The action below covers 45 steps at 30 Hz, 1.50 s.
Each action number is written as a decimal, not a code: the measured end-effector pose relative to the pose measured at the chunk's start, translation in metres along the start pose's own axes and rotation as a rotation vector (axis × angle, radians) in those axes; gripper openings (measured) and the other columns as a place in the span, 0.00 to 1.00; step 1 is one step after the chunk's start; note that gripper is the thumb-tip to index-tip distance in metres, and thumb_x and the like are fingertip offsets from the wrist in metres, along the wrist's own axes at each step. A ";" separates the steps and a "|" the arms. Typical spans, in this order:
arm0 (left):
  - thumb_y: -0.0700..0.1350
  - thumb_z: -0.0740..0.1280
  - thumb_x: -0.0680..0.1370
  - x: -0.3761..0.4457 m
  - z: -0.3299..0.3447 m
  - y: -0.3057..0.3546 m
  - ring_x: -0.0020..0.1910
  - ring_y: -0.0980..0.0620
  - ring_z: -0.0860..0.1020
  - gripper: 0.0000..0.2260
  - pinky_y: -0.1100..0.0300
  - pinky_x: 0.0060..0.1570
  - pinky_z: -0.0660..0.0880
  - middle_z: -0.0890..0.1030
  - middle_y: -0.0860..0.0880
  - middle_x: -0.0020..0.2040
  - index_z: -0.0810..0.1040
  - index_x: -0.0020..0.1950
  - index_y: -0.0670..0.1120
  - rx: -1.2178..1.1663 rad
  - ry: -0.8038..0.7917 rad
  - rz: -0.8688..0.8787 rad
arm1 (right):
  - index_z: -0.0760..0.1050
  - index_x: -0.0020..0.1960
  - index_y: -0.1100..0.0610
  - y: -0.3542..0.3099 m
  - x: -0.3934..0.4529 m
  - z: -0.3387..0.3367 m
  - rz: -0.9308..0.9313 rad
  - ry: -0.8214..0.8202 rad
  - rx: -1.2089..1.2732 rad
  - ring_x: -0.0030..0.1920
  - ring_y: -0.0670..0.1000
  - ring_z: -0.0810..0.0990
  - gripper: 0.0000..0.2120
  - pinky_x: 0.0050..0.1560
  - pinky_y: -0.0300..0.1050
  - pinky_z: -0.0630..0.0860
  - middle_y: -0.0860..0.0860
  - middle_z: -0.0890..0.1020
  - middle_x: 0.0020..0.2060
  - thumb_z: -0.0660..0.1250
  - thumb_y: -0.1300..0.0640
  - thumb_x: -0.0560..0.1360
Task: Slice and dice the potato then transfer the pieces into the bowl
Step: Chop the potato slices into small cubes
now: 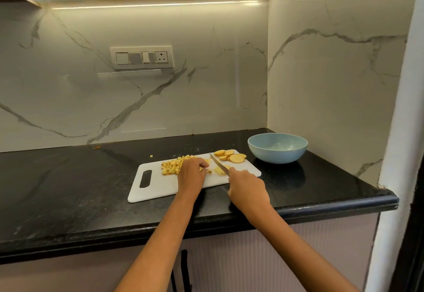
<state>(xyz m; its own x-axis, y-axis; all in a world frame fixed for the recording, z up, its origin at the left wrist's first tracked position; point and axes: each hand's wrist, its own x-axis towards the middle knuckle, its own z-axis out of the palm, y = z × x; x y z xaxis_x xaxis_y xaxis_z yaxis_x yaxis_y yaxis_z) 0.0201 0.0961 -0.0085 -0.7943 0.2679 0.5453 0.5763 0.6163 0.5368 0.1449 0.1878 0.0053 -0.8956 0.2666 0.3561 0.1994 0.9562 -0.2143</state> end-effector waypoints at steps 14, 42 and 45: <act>0.24 0.58 0.71 0.008 -0.005 0.006 0.56 0.49 0.70 0.29 0.63 0.45 0.65 0.77 0.48 0.52 0.69 0.68 0.46 -0.009 0.209 0.066 | 0.63 0.72 0.50 0.023 0.017 0.003 -0.219 0.151 -0.156 0.39 0.51 0.77 0.19 0.29 0.38 0.63 0.53 0.81 0.46 0.54 0.53 0.82; 0.29 0.63 0.71 0.006 -0.006 0.009 0.64 0.52 0.65 0.39 0.46 0.71 0.51 0.75 0.55 0.59 0.50 0.76 0.52 0.234 -0.103 0.107 | 0.67 0.69 0.52 0.026 0.014 0.006 -0.226 0.216 -0.199 0.40 0.49 0.76 0.18 0.28 0.36 0.58 0.52 0.80 0.47 0.53 0.48 0.82; 0.29 0.63 0.71 0.007 -0.006 0.008 0.64 0.51 0.66 0.39 0.48 0.69 0.52 0.75 0.55 0.60 0.52 0.76 0.50 0.216 -0.028 0.089 | 0.66 0.69 0.52 0.026 0.014 0.006 -0.214 0.213 -0.203 0.39 0.48 0.74 0.18 0.29 0.38 0.61 0.52 0.80 0.47 0.53 0.49 0.82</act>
<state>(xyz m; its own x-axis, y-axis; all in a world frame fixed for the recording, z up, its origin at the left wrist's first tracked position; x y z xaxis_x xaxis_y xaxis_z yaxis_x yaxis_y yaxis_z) 0.0207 0.0985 0.0039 -0.7489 0.3472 0.5644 0.5925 0.7324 0.3356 0.1353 0.2157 -0.0003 -0.8267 0.0565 0.5598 0.1103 0.9919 0.0627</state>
